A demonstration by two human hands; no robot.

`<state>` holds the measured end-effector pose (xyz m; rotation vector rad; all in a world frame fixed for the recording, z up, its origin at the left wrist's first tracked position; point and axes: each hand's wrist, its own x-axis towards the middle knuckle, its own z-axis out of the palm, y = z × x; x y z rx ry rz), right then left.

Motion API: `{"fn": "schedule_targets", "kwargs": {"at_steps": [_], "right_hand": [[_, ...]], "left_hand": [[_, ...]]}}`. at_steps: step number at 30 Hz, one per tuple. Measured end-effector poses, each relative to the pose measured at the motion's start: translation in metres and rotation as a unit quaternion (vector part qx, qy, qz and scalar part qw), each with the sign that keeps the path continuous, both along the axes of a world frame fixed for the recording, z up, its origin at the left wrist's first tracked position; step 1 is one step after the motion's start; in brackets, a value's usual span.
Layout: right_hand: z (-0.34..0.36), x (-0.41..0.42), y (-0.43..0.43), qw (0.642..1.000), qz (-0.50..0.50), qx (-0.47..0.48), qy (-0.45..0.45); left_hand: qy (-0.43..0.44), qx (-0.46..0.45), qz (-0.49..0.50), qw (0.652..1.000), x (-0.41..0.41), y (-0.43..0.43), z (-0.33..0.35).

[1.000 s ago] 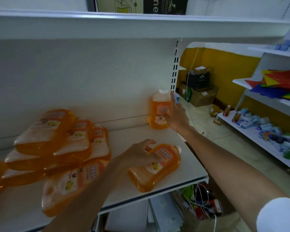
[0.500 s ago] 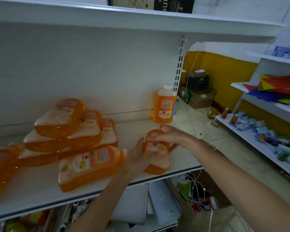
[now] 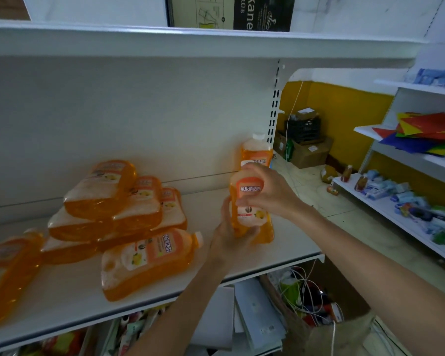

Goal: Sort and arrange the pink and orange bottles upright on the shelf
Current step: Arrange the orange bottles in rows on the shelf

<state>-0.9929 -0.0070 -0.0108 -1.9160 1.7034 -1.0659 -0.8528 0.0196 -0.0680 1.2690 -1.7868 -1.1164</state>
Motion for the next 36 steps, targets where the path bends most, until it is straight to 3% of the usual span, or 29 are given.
{"fn": "schedule_targets", "kwargs": {"at_steps": [2,6,12,17,23,30,36], "right_hand": [[-0.003,-0.008,0.002,1.0,0.01,-0.008,-0.011],[-0.01,-0.026,0.008,0.986,-0.045,0.033,-0.16],[-0.012,-0.039,0.01,0.979,-0.14,0.019,-0.144],[-0.019,-0.032,0.016,0.993,-0.08,-0.035,-0.08],[-0.033,-0.031,0.017,0.991,-0.023,-0.103,-0.086],[-0.043,-0.049,-0.002,0.988,-0.062,-0.143,-0.025],[-0.041,-0.056,-0.018,0.987,-0.088,-0.137,-0.008]], "left_hand": [[0.041,-0.007,0.009,0.999,-0.007,-0.003,-0.003],[0.061,-0.036,-0.018,0.997,-0.019,-0.009,-0.006],[0.064,-0.077,-0.042,0.994,-0.029,-0.019,-0.012],[0.077,-0.086,-0.032,0.993,-0.033,-0.021,-0.021],[0.041,-0.095,-0.015,0.995,-0.046,-0.035,-0.015],[-0.085,-0.141,-0.052,0.985,-0.048,-0.047,-0.026],[-0.176,-0.123,-0.064,0.975,-0.048,-0.053,-0.029]]}}
